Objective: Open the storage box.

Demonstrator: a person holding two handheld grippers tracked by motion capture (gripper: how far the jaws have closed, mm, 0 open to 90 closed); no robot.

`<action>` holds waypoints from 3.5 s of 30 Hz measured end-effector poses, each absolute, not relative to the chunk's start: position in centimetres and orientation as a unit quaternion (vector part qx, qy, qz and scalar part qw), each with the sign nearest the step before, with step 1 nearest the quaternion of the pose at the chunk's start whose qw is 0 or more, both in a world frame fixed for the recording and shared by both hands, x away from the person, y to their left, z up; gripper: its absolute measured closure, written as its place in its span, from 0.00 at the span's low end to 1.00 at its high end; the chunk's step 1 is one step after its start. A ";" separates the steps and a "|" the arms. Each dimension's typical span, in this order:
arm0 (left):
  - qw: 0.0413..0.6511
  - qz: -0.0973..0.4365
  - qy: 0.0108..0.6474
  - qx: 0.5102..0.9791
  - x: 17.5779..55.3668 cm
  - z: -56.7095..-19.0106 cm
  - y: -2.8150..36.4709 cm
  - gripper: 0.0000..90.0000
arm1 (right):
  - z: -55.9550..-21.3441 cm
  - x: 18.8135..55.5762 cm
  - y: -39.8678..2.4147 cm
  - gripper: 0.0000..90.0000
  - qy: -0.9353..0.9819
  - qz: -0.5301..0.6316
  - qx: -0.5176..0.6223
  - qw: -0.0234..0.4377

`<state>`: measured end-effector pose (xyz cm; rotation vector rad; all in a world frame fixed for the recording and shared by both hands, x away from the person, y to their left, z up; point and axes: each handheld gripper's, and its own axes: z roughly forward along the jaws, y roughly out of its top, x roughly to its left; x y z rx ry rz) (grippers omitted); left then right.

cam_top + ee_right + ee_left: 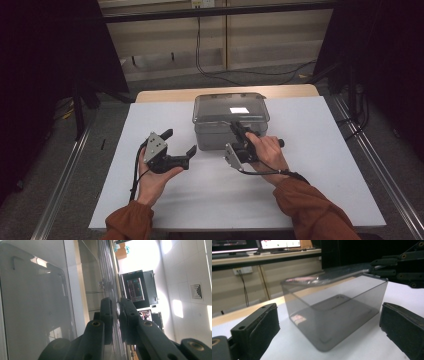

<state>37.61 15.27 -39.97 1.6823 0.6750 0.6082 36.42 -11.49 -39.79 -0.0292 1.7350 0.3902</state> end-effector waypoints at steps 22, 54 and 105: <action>0.570 0.289 0.285 0.714 42.8 -40.3 13.8 0.06 | -38.5 37.0 -11.5 0.92 0.754 0.171 -0.020 0.634; 0.574 0.317 0.265 0.707 44.9 -39.5 11.7 0.30 | -37.9 38.0 -12.9 0.78 0.758 0.219 0.028 0.613; 0.589 0.303 0.248 0.706 46.2 -38.6 11.8 0.55 | -37.9 42.7 -22.2 0.58 0.709 0.491 0.288 0.417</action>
